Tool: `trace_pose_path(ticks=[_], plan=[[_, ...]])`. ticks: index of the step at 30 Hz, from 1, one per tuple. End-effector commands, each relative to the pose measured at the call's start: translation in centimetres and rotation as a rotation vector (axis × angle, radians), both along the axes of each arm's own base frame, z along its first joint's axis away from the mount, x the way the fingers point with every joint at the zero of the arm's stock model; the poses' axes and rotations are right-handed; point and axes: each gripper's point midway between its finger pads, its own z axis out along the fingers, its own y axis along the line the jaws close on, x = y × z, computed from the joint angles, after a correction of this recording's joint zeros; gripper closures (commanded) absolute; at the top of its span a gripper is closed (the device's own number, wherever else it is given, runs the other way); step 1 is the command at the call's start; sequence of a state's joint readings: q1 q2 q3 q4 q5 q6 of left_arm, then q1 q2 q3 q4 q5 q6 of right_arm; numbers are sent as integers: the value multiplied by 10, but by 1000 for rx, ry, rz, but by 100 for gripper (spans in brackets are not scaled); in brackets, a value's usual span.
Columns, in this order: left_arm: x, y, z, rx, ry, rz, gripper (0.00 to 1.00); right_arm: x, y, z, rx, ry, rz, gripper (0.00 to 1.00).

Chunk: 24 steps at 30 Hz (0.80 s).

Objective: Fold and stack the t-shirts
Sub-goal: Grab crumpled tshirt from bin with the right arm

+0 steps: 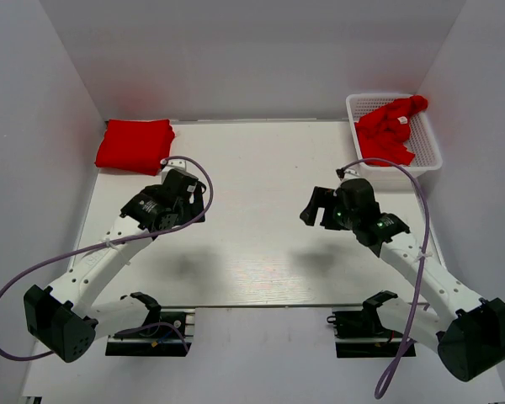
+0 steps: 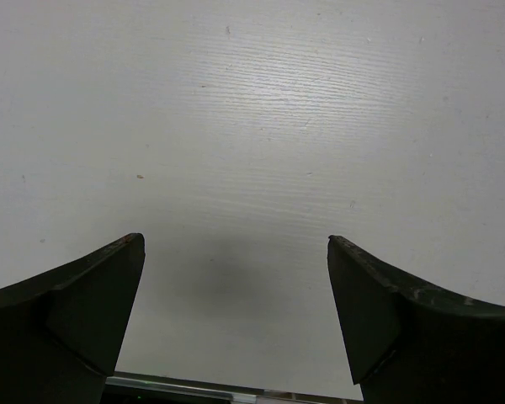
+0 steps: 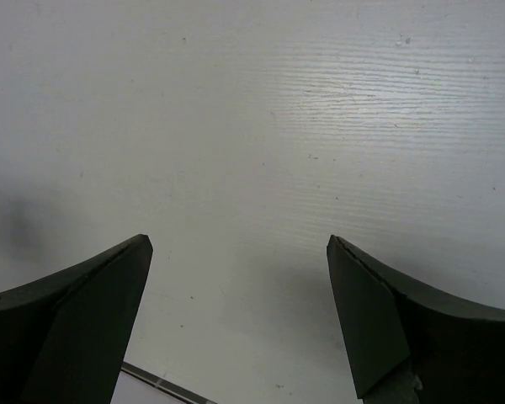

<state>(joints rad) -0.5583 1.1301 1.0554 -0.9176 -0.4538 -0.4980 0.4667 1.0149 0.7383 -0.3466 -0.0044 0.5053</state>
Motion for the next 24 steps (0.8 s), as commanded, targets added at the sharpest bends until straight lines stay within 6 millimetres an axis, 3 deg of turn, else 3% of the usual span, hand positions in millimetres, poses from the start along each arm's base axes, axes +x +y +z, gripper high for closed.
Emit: trace_pose_path(ticks=[1, 10, 16, 20, 21, 23, 24], plan=[[-1, 5, 8, -8, -27, 22, 0, 6, 3, 18, 27, -87, 21, 10], [2, 5, 0, 16, 5, 36, 0, 11, 4, 7, -19, -27, 27, 10], [-1, 12, 2, 40, 0, 52, 0, 34, -3, 7, -80, -33, -48, 10], [-1, 12, 2, 40, 0, 52, 0, 78, -19, 36, -150, -92, -189, 10], [-1, 12, 2, 40, 0, 52, 0, 102, -29, 48, -186, -120, -262, 10], [3, 10, 2, 29, -16, 52, 0, 118, -39, 54, -208, -125, -328, 10], [5, 6, 2, 0, -25, 60, 0, 144, -45, 65, -211, -135, -366, 10]])
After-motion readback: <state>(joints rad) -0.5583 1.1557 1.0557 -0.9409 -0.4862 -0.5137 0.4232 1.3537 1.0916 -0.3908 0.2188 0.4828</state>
